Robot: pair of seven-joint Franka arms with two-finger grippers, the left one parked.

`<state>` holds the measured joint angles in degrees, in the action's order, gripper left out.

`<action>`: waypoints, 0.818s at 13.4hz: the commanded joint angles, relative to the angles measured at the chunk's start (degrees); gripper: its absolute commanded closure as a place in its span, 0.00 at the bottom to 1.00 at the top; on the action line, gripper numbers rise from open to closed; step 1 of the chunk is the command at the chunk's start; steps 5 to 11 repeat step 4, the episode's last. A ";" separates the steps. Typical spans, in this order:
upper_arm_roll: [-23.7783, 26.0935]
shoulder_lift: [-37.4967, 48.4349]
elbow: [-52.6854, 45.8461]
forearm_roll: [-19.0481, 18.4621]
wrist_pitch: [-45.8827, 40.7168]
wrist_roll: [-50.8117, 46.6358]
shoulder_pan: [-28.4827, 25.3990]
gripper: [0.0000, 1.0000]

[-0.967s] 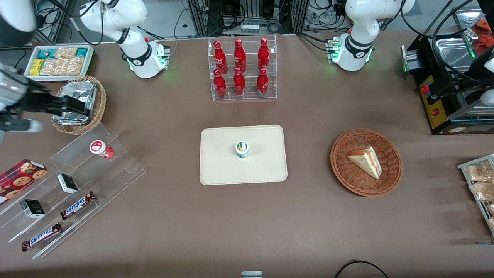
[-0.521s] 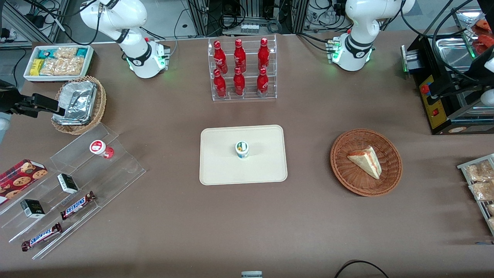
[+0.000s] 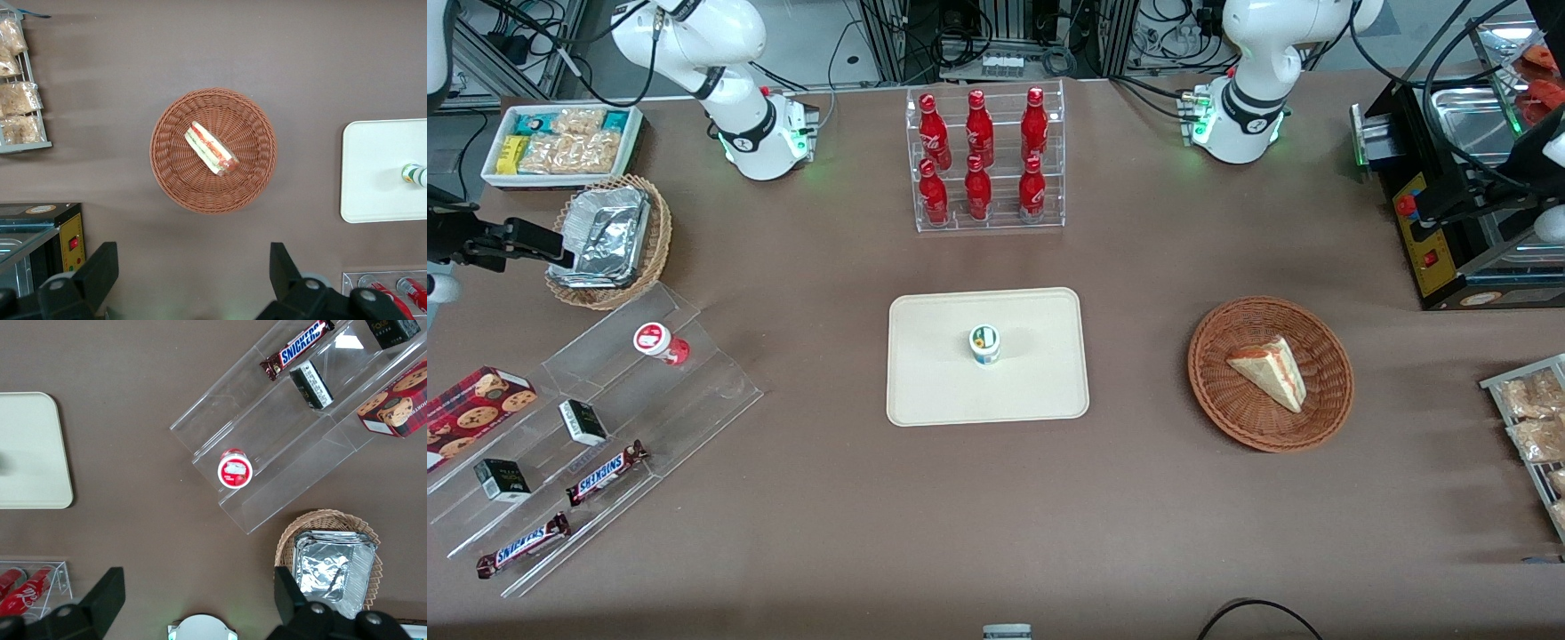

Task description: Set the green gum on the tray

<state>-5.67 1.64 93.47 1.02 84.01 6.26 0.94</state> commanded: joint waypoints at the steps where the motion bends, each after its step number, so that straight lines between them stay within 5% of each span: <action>1: 1.10 -2.96 -4.43 -0.67 -1.04 0.24 1.26 0.01; 11: 1.10 -3.58 -4.71 -0.58 -0.95 0.24 1.17 0.01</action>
